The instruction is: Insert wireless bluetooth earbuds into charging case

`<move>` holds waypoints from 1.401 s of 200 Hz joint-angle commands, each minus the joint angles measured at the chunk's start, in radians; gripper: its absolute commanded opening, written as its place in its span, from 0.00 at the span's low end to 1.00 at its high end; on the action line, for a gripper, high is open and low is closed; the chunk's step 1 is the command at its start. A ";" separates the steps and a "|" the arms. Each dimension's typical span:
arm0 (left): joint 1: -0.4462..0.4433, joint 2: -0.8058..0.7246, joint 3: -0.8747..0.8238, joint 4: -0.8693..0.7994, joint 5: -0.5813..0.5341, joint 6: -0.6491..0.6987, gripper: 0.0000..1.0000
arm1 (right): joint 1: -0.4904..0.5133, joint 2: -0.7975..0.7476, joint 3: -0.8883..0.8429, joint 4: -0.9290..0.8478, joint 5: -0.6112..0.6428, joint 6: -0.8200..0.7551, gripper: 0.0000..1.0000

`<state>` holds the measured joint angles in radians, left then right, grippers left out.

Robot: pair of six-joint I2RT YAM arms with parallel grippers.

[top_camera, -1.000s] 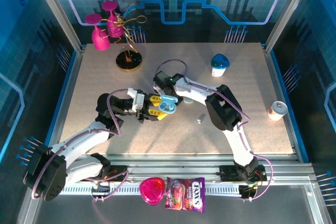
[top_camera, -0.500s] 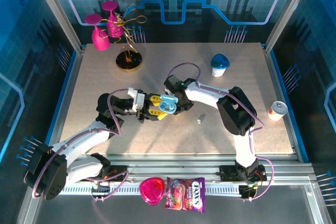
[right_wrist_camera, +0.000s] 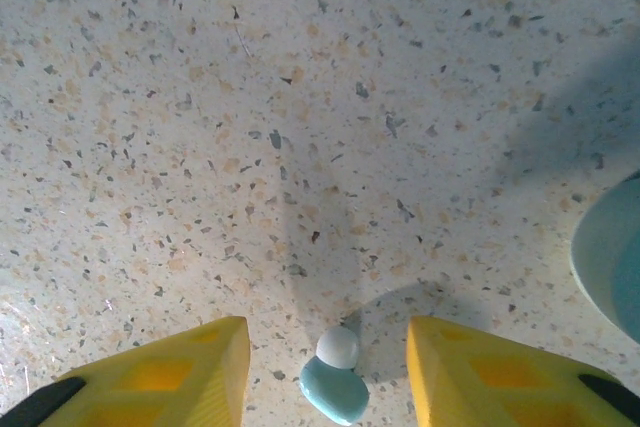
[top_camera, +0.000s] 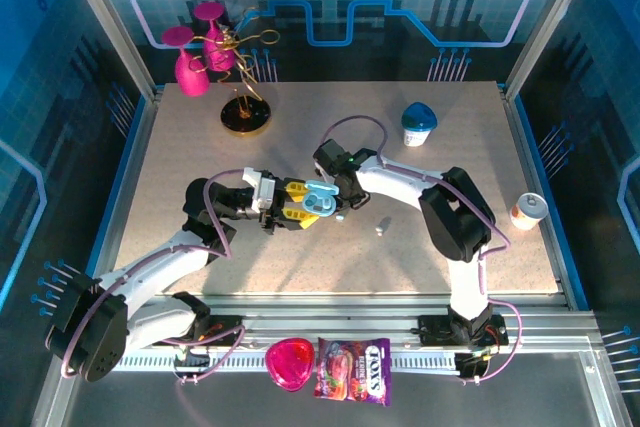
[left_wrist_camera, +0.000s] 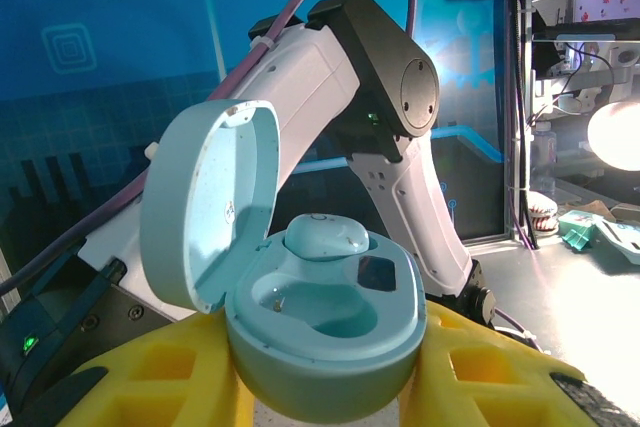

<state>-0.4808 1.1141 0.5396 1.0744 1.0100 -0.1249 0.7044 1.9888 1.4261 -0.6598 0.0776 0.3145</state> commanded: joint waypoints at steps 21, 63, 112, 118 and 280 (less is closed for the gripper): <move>-0.005 -0.024 0.002 0.008 -0.011 0.014 0.32 | 0.011 0.043 0.008 -0.009 -0.065 -0.022 0.46; -0.005 -0.022 0.005 0.010 -0.010 0.013 0.32 | 0.036 0.023 -0.005 -0.007 -0.075 -0.034 0.45; -0.005 -0.022 -0.001 0.021 -0.010 0.007 0.32 | 0.056 -0.001 -0.009 -0.015 -0.121 -0.071 0.44; -0.005 -0.023 -0.001 0.022 -0.010 0.007 0.32 | 0.060 -0.009 -0.011 -0.013 -0.130 -0.076 0.44; -0.005 -0.010 0.010 0.024 -0.004 0.008 0.32 | -0.087 -0.226 -0.473 0.515 -0.306 0.505 0.45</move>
<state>-0.4808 1.1095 0.5396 1.0740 1.0077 -0.1249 0.6224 1.7275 0.9531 -0.2489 -0.1528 0.7338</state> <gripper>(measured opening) 0.347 0.453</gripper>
